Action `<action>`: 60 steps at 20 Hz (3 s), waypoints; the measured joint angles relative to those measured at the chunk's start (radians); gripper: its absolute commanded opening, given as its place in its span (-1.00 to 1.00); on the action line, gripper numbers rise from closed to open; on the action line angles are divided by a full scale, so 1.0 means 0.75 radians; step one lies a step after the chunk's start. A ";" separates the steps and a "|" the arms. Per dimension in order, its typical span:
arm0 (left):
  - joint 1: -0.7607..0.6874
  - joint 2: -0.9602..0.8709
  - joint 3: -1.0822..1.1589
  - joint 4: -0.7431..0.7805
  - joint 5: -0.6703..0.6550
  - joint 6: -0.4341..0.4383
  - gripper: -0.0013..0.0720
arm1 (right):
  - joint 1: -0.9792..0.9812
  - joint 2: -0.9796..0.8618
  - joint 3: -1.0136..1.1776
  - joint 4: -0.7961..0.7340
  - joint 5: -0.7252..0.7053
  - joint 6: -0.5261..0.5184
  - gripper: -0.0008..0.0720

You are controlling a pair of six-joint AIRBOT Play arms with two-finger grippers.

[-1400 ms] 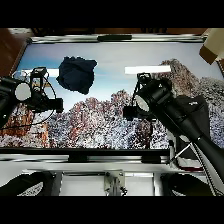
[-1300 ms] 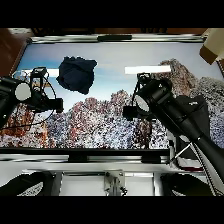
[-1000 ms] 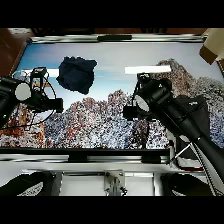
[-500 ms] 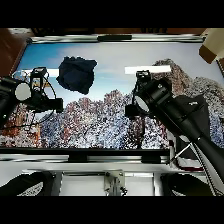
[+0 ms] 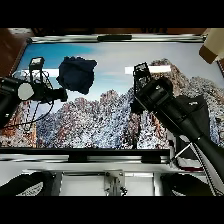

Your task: Fold the shirts.

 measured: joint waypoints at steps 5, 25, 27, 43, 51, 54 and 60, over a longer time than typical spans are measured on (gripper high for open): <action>0.098 -0.265 0.110 -0.020 0.343 -0.041 0.91 | 0.000 -0.001 0.000 -0.030 -0.169 0.005 0.70; 0.224 -0.815 0.864 -0.840 0.379 0.612 -0.89 | 0.000 -0.045 0.008 -0.051 -0.290 0.034 0.70; 0.155 -0.605 0.888 -0.868 0.357 0.723 -0.88 | 0.001 0.056 0.016 -0.100 -0.260 0.068 0.70; -0.460 0.207 -0.130 -0.946 0.251 0.500 -0.77 | 0.001 0.672 -0.140 0.072 0.111 0.266 0.70; -0.299 0.085 -0.334 -1.188 0.197 0.486 0.99 | 0.000 0.472 -0.450 0.149 -0.049 0.312 0.70; 0.060 0.162 -0.284 -1.035 -0.210 0.485 0.99 | -0.054 0.425 -0.472 0.240 -0.085 0.203 0.70; 0.517 0.385 -0.599 -0.785 -0.505 0.555 0.99 | -0.363 0.309 -0.483 0.647 -0.136 -0.156 0.70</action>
